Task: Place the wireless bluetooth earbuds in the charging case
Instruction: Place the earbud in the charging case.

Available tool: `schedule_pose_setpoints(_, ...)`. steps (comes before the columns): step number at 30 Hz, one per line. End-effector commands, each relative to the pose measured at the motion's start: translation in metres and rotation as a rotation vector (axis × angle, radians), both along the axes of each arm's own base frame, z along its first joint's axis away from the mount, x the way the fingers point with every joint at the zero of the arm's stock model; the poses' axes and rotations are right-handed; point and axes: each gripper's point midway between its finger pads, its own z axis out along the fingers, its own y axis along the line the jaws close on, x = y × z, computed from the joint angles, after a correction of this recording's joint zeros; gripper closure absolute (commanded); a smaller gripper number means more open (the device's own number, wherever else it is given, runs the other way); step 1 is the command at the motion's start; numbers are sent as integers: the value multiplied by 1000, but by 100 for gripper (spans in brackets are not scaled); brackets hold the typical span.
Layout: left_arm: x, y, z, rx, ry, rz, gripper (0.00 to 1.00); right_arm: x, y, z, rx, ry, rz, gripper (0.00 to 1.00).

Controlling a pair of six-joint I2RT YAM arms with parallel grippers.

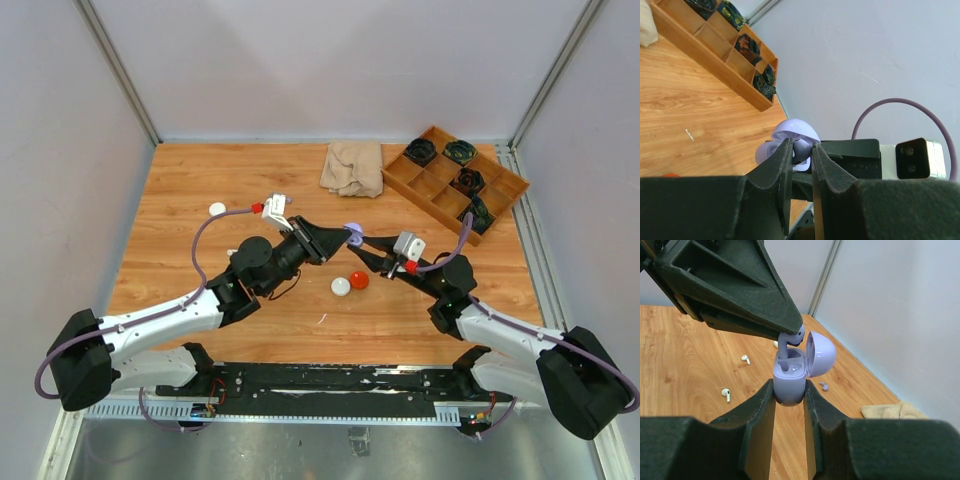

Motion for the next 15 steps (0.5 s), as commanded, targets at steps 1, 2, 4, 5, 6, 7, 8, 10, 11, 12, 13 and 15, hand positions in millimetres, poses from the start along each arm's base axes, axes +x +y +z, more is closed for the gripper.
schedule_pose_setpoints(1,2,2,6,-19,-19,32,83,-12,1,16,42,-65,16,99)
schedule_pose_setpoints(2,2,3,5,-16,-18,37,83,-12,0,17,44,-67,15,99)
schedule_pose_setpoints(4,3,3,2,-9,-17,40,81,-12,0,17,44,-67,16,99)
schedule_pose_setpoints(5,4,3,2,-5,-16,43,80,-13,0,18,45,-70,16,99)
schedule_pose_setpoints(6,4,4,1,1,-15,47,78,-13,0,17,45,-69,17,99)
schedule_pose_setpoints(7,5,4,0,8,-14,52,75,-13,0,18,46,-70,15,99)
schedule_pose_setpoints(8,6,5,0,14,-14,59,72,-13,-1,18,46,-72,13,99)
schedule_pose_setpoints(10,7,8,0,22,-16,73,67,-13,-1,16,44,-68,11,99)
schedule_pose_setpoints(11,8,9,0,27,-18,78,66,-13,-1,16,43,-68,8,99)
schedule_pose_setpoints(12,8,10,0,29,-18,82,65,-13,-2,15,44,-69,8,99)
schedule_pose_setpoints(13,8,10,1,33,-19,85,65,-13,-2,16,45,-68,6,99)
schedule_pose_setpoints(15,8,9,0,39,-18,77,64,-13,-2,16,47,-70,7,99)
